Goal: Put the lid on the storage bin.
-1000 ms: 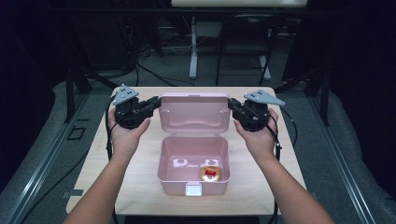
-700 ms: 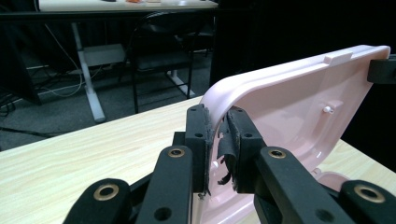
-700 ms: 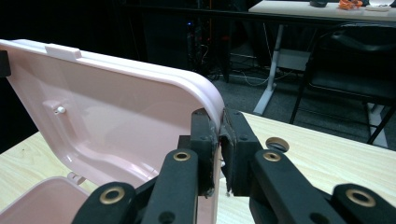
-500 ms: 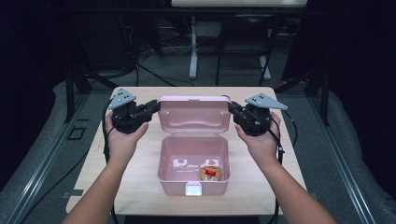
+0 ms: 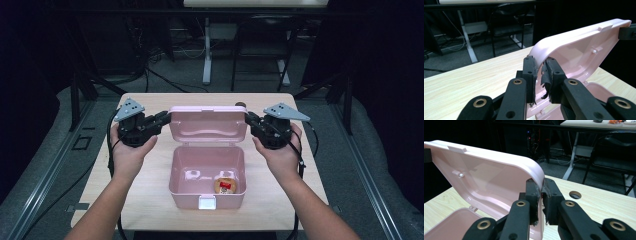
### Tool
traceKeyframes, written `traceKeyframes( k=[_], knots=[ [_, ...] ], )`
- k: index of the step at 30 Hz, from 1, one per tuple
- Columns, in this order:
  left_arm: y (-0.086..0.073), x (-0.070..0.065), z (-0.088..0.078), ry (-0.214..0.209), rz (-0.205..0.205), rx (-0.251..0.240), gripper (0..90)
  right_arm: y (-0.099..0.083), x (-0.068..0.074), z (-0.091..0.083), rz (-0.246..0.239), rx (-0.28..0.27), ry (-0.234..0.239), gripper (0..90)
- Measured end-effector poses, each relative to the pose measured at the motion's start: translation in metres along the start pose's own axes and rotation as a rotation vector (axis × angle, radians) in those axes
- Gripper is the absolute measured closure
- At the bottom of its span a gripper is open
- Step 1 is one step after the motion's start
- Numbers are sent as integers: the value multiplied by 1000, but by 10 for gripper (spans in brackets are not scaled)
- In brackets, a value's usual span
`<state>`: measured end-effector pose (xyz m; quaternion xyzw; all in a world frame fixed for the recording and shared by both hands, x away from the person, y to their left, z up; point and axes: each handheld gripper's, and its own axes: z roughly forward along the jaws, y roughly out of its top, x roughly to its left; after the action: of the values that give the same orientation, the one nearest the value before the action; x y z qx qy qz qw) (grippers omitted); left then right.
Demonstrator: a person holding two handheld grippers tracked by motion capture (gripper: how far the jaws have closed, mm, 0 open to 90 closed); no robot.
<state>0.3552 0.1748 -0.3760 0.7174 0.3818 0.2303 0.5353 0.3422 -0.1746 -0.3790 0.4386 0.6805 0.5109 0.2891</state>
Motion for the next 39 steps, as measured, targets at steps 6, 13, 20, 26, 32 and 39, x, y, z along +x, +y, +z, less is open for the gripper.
traceKeyframes(
  k=[6, 13, 20, 26, 32, 39],
  knots=[
    [0, -1, -1, 0, 3, 2, 797, 0, 0, -1, -2, 1, 2, 827],
    [-1, -2, -4, -3, 8, 10, 798, -1, 1, -4, 2, 6, 6, 826],
    [-3, -5, -8, -10, 14, 7, 794, -3, 3, -8, 0, 6, 9, 822],
    [-5, -7, -12, -15, 24, 14, 792, -6, 5, -11, -6, -1, 14, 818],
    [-9, -10, -16, -21, 26, 11, 787, -9, 7, -16, -16, -2, 22, 813],
    [-13, -11, -21, -37, 30, 21, 786, -13, 9, -20, -24, -7, 24, 811]
  ],
)
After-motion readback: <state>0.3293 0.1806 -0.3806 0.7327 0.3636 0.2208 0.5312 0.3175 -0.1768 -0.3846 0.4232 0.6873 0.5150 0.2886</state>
